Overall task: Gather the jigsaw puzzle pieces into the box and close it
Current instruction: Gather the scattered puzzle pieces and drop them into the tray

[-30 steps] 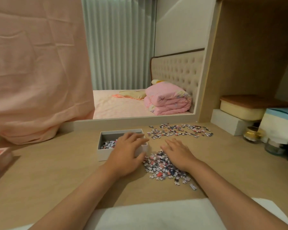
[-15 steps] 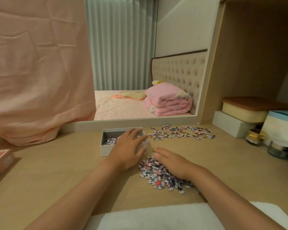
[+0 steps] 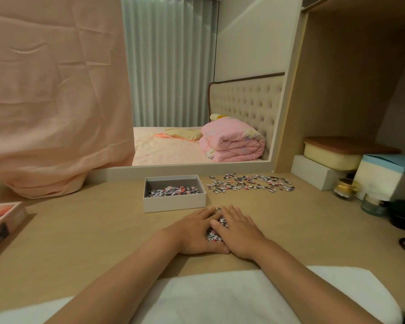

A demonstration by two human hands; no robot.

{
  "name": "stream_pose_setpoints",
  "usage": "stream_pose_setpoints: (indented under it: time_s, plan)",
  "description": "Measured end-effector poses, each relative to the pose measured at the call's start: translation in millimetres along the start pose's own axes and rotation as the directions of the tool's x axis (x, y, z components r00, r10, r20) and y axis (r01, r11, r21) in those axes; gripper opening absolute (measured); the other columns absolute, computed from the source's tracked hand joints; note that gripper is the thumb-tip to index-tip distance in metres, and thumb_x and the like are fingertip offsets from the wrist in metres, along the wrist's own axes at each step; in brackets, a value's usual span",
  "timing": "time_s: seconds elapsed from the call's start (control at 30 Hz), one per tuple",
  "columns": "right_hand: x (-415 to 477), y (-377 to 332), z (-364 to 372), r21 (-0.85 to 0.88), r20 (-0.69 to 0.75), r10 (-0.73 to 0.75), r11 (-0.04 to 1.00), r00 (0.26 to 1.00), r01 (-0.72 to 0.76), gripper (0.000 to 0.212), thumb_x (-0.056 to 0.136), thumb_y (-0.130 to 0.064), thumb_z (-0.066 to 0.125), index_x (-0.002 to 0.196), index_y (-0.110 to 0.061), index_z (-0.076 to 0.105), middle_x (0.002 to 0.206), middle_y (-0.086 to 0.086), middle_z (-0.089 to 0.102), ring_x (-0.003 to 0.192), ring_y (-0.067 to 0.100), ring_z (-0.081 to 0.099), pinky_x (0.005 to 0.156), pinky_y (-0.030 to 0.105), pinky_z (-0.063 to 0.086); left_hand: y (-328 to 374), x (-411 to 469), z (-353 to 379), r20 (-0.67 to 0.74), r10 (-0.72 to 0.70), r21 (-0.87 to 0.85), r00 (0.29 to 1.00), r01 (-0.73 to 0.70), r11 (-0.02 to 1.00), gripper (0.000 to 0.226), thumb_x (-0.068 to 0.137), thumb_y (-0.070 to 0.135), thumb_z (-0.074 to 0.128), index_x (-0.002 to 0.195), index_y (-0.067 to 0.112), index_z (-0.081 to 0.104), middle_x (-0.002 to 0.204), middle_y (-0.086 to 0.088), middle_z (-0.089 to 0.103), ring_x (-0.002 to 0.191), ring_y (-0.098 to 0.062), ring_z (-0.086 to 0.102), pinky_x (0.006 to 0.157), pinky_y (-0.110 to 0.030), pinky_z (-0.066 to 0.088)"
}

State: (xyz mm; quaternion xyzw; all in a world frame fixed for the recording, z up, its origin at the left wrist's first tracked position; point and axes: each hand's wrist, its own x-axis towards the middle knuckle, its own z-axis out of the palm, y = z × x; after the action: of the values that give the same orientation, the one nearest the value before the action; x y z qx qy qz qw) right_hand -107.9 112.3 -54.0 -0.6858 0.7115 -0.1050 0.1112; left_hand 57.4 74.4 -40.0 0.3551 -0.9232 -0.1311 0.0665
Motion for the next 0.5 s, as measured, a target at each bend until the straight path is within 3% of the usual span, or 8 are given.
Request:
stream_pose_setpoints:
  time_s: [0.1, 0.23, 0.4, 0.5]
  plan:
    - [11.2, -15.7, -0.2, 0.050, 0.000, -0.109, 0.993, 0.994, 0.109, 0.068, 0.098, -0.062, 0.025, 0.157, -0.030, 0.016, 0.166, -0.004, 0.007, 0.153, 0.016, 0.003, 0.123, 0.040, 0.005, -12.9, -13.5, -2.9, -0.090, 0.024, -0.081, 0.996, -0.032, 0.996, 0.092, 0.081, 0.063, 0.064, 0.154, 0.033, 0.016, 0.161, 0.013, 0.016, 0.146, -0.007, 0.015, 0.116, -0.021, 0.012]
    - [18.6, -30.4, 5.1, 0.151, -0.056, -0.204, 0.966, 0.977, 0.210, 0.053, 0.097, -0.057, 0.037, 0.144, -0.034, 0.043, 0.149, -0.008, 0.038, 0.137, 0.016, 0.037, 0.113, 0.036, 0.031, -33.6, -30.1, -7.0, -0.182, -0.001, -0.150, 0.983, -0.027, 0.988, 0.079, 0.078, 0.060, 0.070, 0.146, 0.037, 0.037, 0.150, 0.013, 0.038, 0.136, -0.007, 0.032, 0.113, -0.025, 0.027]
    - [14.5, -47.4, 15.0, 0.277, -0.109, -0.251, 0.922, 0.962, 0.272, 0.044, 0.100, -0.046, 0.043, 0.142, -0.033, 0.048, 0.137, -0.008, 0.044, 0.128, 0.009, 0.043, 0.108, 0.029, 0.033, -56.4, -40.9, -14.0, -0.249, -0.056, -0.272, 0.967, -0.015, 0.962, 0.049, 0.080, 0.054, 0.063, 0.125, 0.036, 0.058, 0.123, 0.011, 0.057, 0.119, -0.004, 0.044, 0.103, -0.032, 0.038]
    - [15.1, -57.1, 14.2, 0.318, -0.106, -0.276, 0.901, 0.955, 0.296, 0.043, 0.103, -0.043, 0.040, 0.141, -0.026, 0.050, 0.138, -0.005, 0.047, 0.127, 0.010, 0.045, 0.105, 0.027, 0.035, -63.8, -43.4, -21.7, -0.406, -0.126, -0.346, 0.905, -0.024, 0.938, 0.038, 0.077, 0.047, 0.050, 0.108, 0.030, 0.065, 0.112, 0.012, 0.060, 0.110, -0.003, 0.050, 0.096, -0.033, 0.042]
